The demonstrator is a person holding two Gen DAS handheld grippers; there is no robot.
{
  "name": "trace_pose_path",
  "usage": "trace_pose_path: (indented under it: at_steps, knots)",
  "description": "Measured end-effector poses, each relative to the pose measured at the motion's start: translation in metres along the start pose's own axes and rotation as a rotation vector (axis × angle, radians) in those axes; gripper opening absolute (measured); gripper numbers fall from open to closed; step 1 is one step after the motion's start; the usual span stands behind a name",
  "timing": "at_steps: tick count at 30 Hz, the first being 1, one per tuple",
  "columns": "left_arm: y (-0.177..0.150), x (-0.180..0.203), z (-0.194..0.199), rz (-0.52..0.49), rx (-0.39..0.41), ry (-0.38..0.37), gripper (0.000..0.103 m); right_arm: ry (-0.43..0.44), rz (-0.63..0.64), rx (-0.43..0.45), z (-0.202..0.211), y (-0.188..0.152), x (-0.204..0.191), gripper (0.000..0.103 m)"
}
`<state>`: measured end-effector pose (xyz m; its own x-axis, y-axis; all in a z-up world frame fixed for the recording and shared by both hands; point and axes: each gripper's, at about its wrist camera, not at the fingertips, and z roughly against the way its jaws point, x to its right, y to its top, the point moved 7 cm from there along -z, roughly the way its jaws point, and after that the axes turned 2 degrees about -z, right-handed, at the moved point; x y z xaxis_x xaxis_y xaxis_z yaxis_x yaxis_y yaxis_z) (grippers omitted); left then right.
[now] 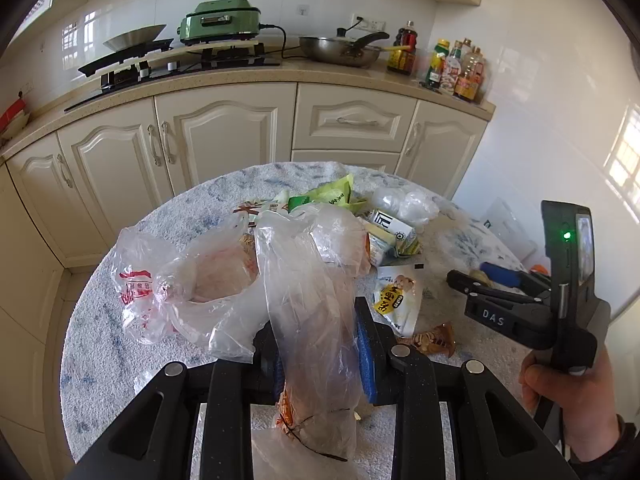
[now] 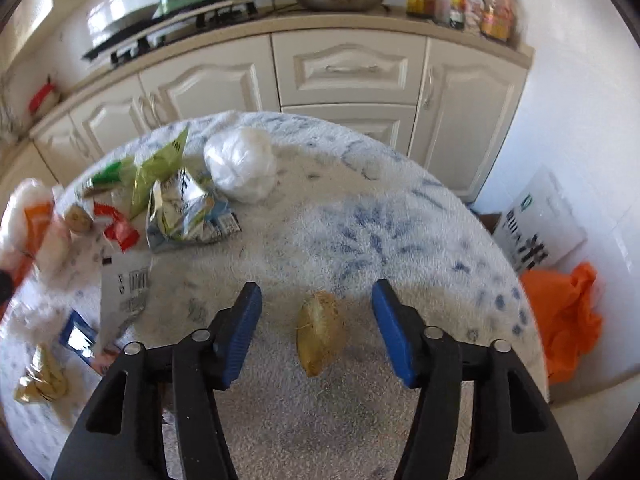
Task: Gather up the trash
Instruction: 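Grasp the small brown snack piece with the right gripper while the left holds the plastic bag, then carry both items to the blue bin and open both grippers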
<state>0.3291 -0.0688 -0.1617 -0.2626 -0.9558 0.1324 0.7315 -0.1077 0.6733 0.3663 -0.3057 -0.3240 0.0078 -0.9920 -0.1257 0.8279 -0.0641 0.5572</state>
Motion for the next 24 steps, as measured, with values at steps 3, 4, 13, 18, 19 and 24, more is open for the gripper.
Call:
trace_pose_path:
  at_steps: [3,4,13,18,19,24]
  knots:
    - [-0.001,0.001,0.003,0.002,-0.001,0.003,0.025,0.021,0.014,-0.023,0.006,-0.006,-0.006,0.020]
    - [-0.002,0.001,0.004,0.002,-0.001,0.002,0.025,0.026,0.014,-0.021,0.009,-0.009,-0.005,0.020]
    - [-0.006,0.027,0.022,-0.039,0.014,-0.020,0.025,0.113,-0.086,-0.005,0.038,-0.036,0.018,0.020]
    - [-0.009,0.053,0.036,-0.073,0.027,-0.057,0.025,0.155,-0.140,0.021,0.067,-0.045,0.033,0.020]
    - [-0.010,0.058,0.039,-0.079,0.029,-0.065,0.025,0.162,-0.153,0.029,0.074,-0.046,0.036,0.020]
    - [-0.011,0.091,0.052,-0.108,0.041,-0.117,0.025,0.169,-0.213,0.076,0.111,-0.049,0.061,0.020]
